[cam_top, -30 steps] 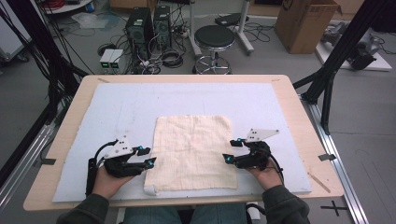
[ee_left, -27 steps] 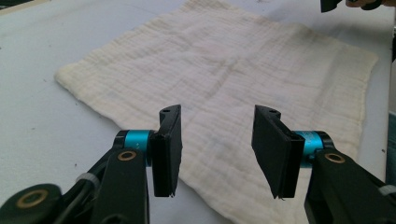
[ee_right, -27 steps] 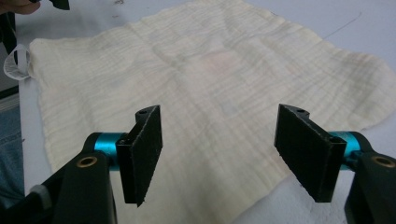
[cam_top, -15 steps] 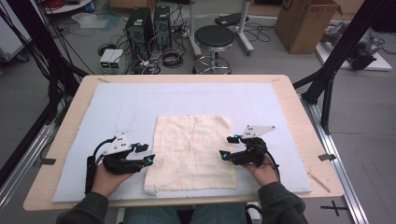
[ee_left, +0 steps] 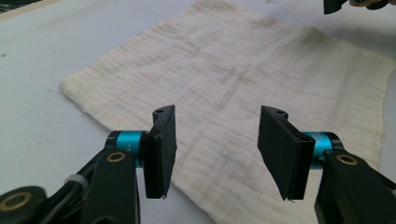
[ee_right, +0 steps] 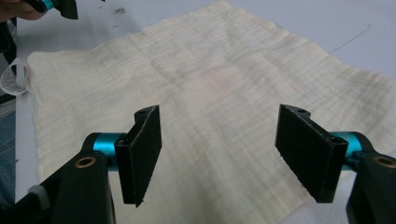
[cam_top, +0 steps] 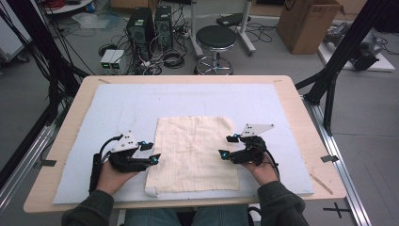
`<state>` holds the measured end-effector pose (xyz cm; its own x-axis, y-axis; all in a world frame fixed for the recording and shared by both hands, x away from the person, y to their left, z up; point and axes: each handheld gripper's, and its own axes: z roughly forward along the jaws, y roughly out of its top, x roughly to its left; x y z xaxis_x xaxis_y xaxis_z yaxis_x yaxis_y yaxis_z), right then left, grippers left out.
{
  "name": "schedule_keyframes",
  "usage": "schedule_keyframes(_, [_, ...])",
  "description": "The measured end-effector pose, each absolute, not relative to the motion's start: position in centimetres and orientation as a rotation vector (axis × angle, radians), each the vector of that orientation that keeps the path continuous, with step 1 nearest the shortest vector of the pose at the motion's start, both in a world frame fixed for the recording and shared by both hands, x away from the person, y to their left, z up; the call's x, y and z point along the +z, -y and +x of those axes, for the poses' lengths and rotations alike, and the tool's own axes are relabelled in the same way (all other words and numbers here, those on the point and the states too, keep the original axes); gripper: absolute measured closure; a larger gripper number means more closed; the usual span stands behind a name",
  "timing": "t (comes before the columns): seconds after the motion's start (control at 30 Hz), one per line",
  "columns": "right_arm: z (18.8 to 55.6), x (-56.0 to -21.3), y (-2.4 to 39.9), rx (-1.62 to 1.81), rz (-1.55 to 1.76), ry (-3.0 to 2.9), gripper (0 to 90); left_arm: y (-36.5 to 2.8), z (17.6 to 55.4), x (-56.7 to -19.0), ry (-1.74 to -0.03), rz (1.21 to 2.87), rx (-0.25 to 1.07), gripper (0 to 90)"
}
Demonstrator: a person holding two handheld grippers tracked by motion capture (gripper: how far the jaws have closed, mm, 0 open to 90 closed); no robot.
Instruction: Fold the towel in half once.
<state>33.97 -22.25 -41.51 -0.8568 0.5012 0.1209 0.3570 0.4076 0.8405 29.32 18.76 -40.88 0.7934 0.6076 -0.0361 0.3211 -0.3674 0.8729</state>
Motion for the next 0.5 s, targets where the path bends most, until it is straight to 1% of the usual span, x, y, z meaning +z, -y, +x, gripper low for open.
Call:
schedule_keyframes(0.23, [34.6, -41.4, 22.6, 1.430, 0.785, -2.501, 31.8, -18.8, 30.1, -40.8, -0.713, 1.974, 0.352, 47.1])
schedule_keyframes(0.37, [35.5, -40.9, 22.9, 1.409, 0.805, -2.494, 34.7, -18.9, 31.1, -40.5, -0.738, 1.963, 0.345, 48.2])
schedule_keyframes(0.5, [37.2, -40.3, 23.3, 1.373, 0.839, -2.473, 39.8, -18.7, 32.9, -39.8, -0.767, 1.938, 0.342, 48.9])
